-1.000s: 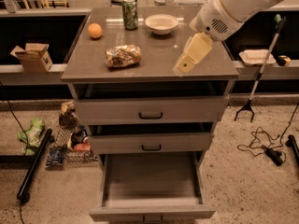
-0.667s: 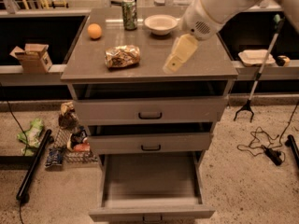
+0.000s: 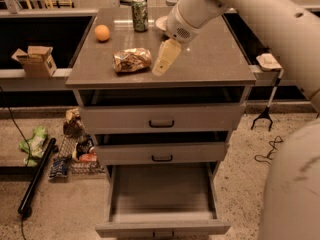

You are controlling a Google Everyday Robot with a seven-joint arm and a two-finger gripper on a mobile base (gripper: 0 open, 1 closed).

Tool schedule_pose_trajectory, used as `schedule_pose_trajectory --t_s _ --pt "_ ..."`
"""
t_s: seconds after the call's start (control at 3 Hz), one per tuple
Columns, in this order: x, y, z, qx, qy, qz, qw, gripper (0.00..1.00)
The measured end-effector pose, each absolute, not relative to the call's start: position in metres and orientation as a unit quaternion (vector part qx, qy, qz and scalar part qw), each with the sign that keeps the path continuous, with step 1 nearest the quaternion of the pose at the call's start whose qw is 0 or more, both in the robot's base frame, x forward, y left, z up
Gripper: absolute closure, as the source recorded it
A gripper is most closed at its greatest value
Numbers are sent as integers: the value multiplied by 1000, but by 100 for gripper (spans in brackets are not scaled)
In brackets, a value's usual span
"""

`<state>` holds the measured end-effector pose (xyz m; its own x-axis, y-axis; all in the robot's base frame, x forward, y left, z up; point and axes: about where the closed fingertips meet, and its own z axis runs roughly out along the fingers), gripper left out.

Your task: Place brown chip bag into bottom drawer

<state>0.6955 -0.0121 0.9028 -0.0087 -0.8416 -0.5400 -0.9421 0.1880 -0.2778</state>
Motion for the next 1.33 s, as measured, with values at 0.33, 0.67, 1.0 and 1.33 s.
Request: schedule_pose_trajectory --t_s 0.33,0.67,1.0,1.33 --pt "728 12 888 -636 696 82 322 0" --pt "748 33 876 -638 690 91 331 0" --pt "761 49 862 -635 688 108 335 0" --pt "769 61 852 -635 686 123 333 0"
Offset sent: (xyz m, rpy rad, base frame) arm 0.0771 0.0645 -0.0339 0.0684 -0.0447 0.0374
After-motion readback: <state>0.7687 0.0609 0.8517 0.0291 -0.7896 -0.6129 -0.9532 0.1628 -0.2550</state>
